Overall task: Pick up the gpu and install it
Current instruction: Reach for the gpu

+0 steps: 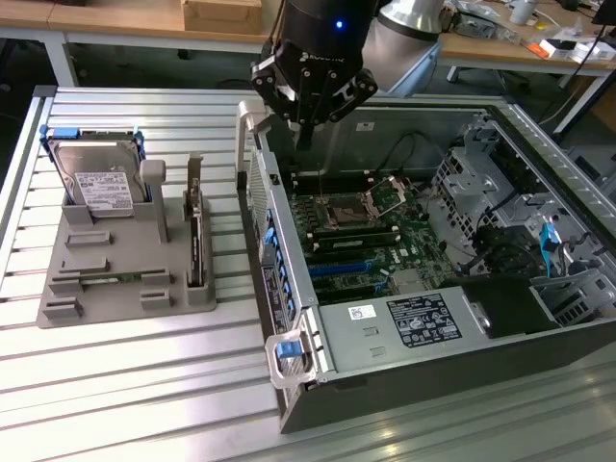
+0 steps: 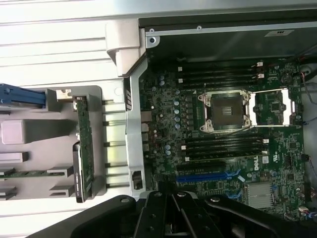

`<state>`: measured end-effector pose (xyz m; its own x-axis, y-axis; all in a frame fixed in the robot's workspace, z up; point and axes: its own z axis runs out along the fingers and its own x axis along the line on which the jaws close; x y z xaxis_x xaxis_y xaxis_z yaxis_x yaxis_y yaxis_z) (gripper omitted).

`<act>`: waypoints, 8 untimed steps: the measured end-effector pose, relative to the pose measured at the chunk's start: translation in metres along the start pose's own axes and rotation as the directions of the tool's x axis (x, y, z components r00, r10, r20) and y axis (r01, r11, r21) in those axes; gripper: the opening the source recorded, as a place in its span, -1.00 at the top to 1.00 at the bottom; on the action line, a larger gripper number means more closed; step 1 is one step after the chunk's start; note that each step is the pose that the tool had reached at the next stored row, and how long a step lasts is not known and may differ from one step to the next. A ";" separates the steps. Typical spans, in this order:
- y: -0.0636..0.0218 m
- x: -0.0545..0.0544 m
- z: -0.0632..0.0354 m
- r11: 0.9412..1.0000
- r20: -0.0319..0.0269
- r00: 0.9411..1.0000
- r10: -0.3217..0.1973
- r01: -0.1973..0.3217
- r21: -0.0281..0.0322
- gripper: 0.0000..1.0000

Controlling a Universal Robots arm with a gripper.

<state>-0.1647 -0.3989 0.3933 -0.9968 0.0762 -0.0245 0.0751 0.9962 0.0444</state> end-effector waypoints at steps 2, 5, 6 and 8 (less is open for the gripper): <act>-0.0002 0.003 -0.0001 1.000 0.000 1.000 0.000 0.000 0.000 0.79; -0.0006 0.007 -0.0002 1.000 0.000 1.000 0.000 0.000 0.000 0.79; -0.0006 0.008 -0.0002 1.000 0.000 1.000 0.000 0.000 0.000 0.79; -0.0008 0.011 -0.0003 1.000 0.000 1.000 0.000 0.000 0.000 0.79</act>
<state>-0.1758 -0.3989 0.3933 -0.9968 0.0762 -0.0245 0.0751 0.9962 0.0444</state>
